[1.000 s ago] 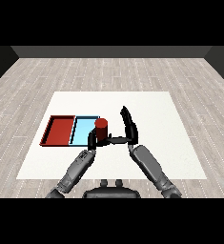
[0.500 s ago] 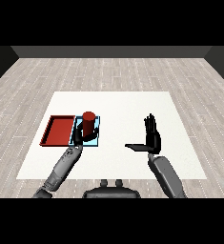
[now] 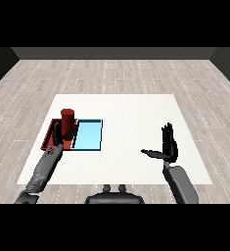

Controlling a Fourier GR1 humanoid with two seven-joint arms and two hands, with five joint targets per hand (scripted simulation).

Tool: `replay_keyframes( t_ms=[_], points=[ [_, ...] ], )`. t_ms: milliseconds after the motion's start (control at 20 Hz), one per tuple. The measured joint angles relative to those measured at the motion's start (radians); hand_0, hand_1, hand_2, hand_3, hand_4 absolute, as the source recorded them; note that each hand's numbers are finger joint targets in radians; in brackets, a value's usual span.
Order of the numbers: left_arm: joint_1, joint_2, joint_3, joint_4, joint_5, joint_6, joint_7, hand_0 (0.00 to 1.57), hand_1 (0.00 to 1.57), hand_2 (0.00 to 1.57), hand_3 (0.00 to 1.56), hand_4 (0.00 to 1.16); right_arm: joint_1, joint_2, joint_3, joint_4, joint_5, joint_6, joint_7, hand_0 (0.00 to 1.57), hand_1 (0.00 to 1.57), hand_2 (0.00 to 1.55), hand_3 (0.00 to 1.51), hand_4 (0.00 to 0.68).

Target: Pick the red can and put it in the red box

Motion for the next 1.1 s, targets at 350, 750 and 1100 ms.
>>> replay_keyframes(
  t_ms=[350, 750, 1100],
  points=[
    [-0.160, 0.020, 0.065, 0.398, -0.048, -0.045, -0.033, 1.57, 1.57, 1.56, 1.49, 1.06, -0.026, 0.001, -0.036, 0.091, 0.019, 0.003, 0.006, 0.00, 0.00, 0.00, 0.00, 0.000],
    [-0.315, -0.008, 0.089, 0.777, -0.101, -0.042, 0.002, 0.65, 0.65, 0.70, 0.00, 0.64, -0.103, 0.030, -0.059, 0.213, 0.009, 0.026, 0.001, 0.00, 0.00, 0.00, 0.00, 0.000],
    [-0.328, -0.010, 0.114, 0.946, -0.102, -0.045, 0.074, 1.11, 1.11, 1.05, 0.00, 0.66, -0.135, 0.055, -0.077, 0.298, 0.013, 0.042, -0.050, 0.00, 0.00, 0.00, 0.00, 0.000]
  ],
)
